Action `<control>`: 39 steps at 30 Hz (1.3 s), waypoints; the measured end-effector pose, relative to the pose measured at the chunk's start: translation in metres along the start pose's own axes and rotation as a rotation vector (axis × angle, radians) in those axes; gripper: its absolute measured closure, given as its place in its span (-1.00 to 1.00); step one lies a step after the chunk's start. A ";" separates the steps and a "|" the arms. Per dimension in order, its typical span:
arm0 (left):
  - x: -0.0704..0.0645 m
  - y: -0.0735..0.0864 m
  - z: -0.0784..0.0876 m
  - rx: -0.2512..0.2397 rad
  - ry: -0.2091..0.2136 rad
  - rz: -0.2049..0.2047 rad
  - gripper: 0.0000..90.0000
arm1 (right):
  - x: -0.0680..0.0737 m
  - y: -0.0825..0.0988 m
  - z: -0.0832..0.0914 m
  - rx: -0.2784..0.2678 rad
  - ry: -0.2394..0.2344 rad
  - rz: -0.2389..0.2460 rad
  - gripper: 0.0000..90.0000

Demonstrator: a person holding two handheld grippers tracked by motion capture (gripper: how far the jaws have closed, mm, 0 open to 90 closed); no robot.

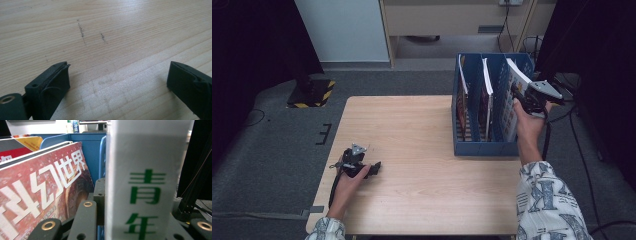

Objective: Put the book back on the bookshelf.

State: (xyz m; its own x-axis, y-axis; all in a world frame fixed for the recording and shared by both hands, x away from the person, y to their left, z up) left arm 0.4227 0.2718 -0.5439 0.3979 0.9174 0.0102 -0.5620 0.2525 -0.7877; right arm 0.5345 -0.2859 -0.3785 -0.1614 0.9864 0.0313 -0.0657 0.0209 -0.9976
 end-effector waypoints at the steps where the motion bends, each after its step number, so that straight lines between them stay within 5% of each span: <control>1: 0.000 0.000 0.000 0.000 0.000 0.000 -0.92 | 0.001 0.000 0.001 0.003 -0.003 -0.001 0.63; 11: 0.000 0.000 0.000 0.001 0.001 0.000 -0.92 | 0.004 -0.001 0.005 -0.006 -0.042 -0.010 0.59; 14: 0.000 0.000 0.000 0.000 0.000 0.000 -0.92 | 0.006 -0.007 0.005 0.000 -0.054 0.019 0.58; 39: -0.001 0.000 0.000 -0.001 0.002 0.002 -0.92 | -0.007 -0.020 0.009 -0.017 0.044 0.065 0.64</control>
Point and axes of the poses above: each handheld gripper's, and its own axes: z roughly backward along the jaws, y roughly out of its underside, x roughly to its left, the point moved 1 cm from there along -z, roughly forward along the jaws, and after that the axes turned 7 degrees about -x, right-handed, at the moved point
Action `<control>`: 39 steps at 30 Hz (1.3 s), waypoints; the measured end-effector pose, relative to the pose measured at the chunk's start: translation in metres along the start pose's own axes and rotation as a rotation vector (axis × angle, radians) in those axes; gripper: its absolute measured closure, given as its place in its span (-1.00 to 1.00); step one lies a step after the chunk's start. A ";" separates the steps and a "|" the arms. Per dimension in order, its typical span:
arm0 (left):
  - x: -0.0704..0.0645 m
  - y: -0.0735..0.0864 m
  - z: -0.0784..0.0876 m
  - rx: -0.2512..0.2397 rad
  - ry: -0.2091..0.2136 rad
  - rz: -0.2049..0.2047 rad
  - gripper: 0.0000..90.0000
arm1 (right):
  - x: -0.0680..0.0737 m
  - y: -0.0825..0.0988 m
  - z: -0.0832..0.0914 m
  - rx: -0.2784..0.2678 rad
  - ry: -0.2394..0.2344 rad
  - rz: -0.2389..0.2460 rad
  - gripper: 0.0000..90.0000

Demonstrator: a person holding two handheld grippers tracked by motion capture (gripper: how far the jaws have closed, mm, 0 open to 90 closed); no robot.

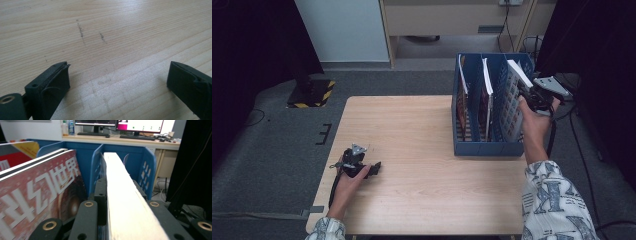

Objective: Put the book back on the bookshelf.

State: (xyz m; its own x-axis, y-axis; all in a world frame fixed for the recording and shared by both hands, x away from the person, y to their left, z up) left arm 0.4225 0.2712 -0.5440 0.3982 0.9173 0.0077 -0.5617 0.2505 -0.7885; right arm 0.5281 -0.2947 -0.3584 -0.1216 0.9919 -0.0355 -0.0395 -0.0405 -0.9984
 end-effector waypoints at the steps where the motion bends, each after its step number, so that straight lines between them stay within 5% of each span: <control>1: 0.000 0.000 0.000 0.000 0.000 0.000 -0.92 | -0.001 -0.001 -0.001 -0.008 0.007 0.000 0.64; 13: 0.000 0.000 0.000 0.003 0.002 -0.003 -0.92 | 0.001 0.003 -0.012 -0.015 0.031 0.013 0.63; 39: 0.000 0.000 0.000 0.001 0.002 -0.003 -0.92 | 0.017 0.012 -0.004 -0.022 -0.020 0.002 0.62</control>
Point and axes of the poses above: each handheld gripper's, and its own axes: z roughly backward along the jaws, y roughly out of its underside, x roughly to its left, the point moved 1 cm from there along -z, roughly forward along the jaws, and after that the axes turned 7 degrees about -x, right-handed, at the moved point
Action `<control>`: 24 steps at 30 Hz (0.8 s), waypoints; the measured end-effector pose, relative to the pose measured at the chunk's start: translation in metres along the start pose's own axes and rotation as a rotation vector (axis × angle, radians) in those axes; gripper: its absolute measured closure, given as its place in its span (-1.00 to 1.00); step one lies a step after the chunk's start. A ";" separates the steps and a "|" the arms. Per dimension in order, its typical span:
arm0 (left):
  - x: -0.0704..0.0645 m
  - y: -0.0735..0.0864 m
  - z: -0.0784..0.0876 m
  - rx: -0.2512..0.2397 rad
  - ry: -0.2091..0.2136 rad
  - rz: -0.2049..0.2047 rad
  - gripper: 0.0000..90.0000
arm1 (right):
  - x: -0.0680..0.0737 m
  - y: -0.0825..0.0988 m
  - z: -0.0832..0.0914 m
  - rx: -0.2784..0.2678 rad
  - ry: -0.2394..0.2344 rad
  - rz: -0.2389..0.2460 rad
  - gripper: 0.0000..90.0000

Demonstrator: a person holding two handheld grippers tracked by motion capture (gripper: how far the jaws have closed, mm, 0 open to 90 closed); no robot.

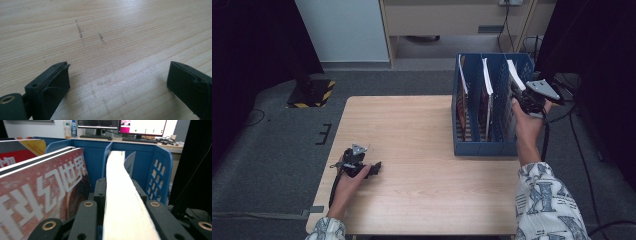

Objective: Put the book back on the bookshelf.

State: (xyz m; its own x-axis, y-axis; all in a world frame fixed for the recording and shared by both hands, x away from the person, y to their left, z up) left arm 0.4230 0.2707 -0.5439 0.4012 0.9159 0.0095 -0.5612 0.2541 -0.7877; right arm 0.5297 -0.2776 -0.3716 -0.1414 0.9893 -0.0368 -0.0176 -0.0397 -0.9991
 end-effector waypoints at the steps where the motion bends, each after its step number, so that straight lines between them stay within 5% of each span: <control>1: 0.000 0.000 0.000 0.000 0.000 0.000 -0.92 | 0.001 0.000 0.001 0.002 -0.005 0.001 0.62; 15: 0.000 0.000 0.000 0.001 0.001 0.000 -0.92 | 0.006 -0.002 0.004 0.031 -0.028 -0.004 0.59; 24: 0.000 0.000 0.000 0.001 0.001 0.000 -0.92 | 0.008 -0.003 0.006 0.033 -0.056 -0.012 0.34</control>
Point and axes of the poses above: each handheld gripper's, and its own axes: z roughly backward along the jaws, y roughly out of its underside, x roughly to its left, the point moved 1 cm from there along -z, roughly forward along the jaws, and after that the axes turned 7 degrees about -x, right-handed, at the moved point
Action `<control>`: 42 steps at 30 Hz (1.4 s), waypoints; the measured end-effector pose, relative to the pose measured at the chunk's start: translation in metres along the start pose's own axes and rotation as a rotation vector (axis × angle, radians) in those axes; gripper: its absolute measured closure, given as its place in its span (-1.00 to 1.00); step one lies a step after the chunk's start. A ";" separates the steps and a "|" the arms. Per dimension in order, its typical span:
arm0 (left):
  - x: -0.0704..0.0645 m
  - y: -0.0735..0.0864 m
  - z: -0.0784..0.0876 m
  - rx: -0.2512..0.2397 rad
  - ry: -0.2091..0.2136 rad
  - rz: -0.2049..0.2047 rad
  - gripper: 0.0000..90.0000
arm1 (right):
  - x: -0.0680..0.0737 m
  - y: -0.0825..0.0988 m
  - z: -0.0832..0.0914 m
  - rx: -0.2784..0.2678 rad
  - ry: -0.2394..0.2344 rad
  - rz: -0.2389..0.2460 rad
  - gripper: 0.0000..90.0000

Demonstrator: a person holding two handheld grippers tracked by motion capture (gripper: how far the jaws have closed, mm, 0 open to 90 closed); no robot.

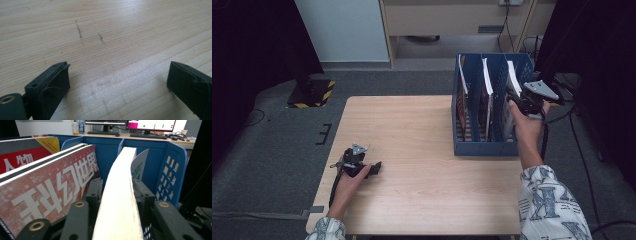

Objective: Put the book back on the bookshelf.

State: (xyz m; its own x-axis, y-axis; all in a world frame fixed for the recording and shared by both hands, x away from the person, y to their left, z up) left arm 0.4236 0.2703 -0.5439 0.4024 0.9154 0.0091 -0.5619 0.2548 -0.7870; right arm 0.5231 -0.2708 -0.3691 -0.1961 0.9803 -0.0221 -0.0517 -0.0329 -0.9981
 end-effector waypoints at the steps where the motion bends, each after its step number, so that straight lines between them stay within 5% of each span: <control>1: 0.000 0.000 0.000 0.000 0.000 0.000 -0.92 | 0.000 0.000 0.000 0.003 -0.005 0.003 0.30; 14: 0.000 0.000 0.000 0.000 0.000 -0.001 -0.92 | 0.001 0.006 0.011 0.017 0.008 -0.011 -0.26; 25: 0.000 0.000 0.000 0.000 0.001 0.000 -0.93 | 0.000 0.013 0.023 0.061 -0.027 -0.052 -0.55; 42: -0.001 0.000 -0.001 -0.001 -0.001 0.004 -0.94 | -0.004 0.024 0.042 0.133 -0.062 -0.081 -0.74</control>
State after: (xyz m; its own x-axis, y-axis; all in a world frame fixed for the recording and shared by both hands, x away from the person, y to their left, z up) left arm 0.4242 0.2692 -0.5442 0.3990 0.9169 0.0067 -0.5629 0.2508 -0.7875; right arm 0.4811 -0.2842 -0.3909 -0.2462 0.9670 0.0655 -0.1986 0.0158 -0.9800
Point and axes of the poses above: each handheld gripper's, and its own axes: z roughly backward along the jaws, y roughly out of its underside, x roughly to its left, the point moved 1 cm from there along -z, roughly forward along the jaws, and after that the axes turned 7 degrees about -x, right-handed, at the moved point
